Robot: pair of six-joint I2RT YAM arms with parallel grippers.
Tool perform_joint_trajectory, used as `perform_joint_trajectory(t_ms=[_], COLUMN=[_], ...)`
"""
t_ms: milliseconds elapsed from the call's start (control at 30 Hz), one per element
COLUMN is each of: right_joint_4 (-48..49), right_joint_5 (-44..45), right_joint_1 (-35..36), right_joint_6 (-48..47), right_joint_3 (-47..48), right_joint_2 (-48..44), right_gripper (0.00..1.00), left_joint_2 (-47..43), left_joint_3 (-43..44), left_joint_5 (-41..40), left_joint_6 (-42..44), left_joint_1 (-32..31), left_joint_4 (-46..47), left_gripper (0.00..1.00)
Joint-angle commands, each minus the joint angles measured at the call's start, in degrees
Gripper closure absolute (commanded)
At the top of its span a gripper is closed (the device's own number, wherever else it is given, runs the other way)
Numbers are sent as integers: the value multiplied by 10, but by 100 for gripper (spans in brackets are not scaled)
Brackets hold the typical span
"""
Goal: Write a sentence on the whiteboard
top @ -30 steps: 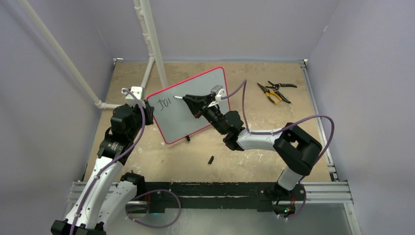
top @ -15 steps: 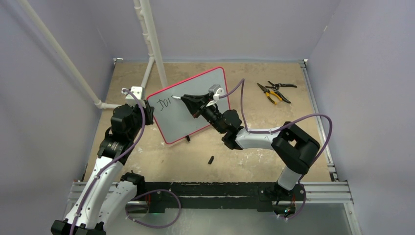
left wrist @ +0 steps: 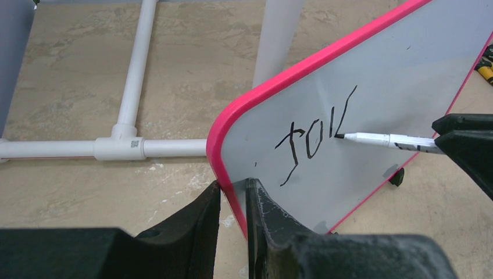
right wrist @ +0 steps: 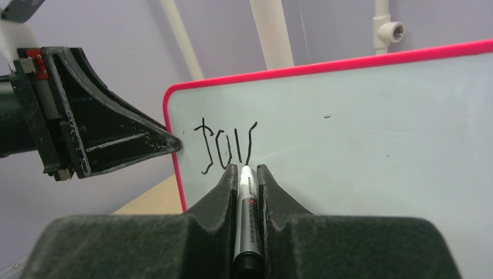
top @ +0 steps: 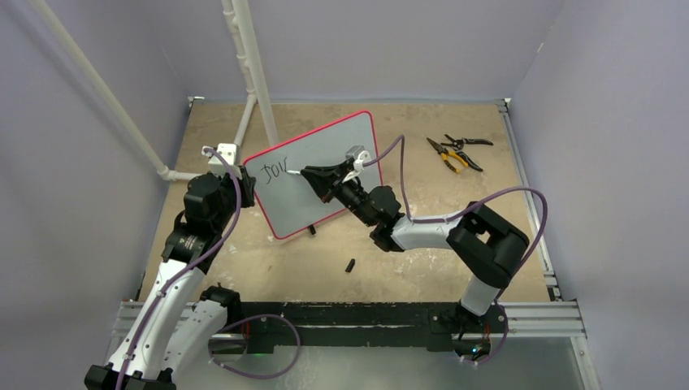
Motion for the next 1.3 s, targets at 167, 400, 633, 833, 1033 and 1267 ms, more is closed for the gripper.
perform_joint_trajectory(t_ms=[167, 400, 633, 833, 1033, 1267], right_joint_4=[9, 10, 21, -25, -20, -18], right_joint_5=[-20, -31, -46, -16, -16, -36], right_joint_1=[6, 12, 14, 5, -41, -61], right_joint_6=[18, 22, -7, -31, -22, -22], right_joint_3=[-8, -6, -25, -30, -23, -2], right_joint_2=[26, 33, -31, -90, -94, -84], right_gripper=[100, 100, 100, 100, 100, 100], left_joint_2=[0, 0, 0, 0, 0, 2], left_joint_3=[8, 8, 7, 7, 7, 7], left_joint_5=[8, 8, 8, 7, 7, 7], left_joint_6=[4, 3, 3, 4, 3, 3], left_joint_1=[0, 0, 0, 0, 0, 0], left_joint_4=[23, 23, 22, 21, 21, 22], left_gripper=[79, 79, 79, 79, 79, 79])
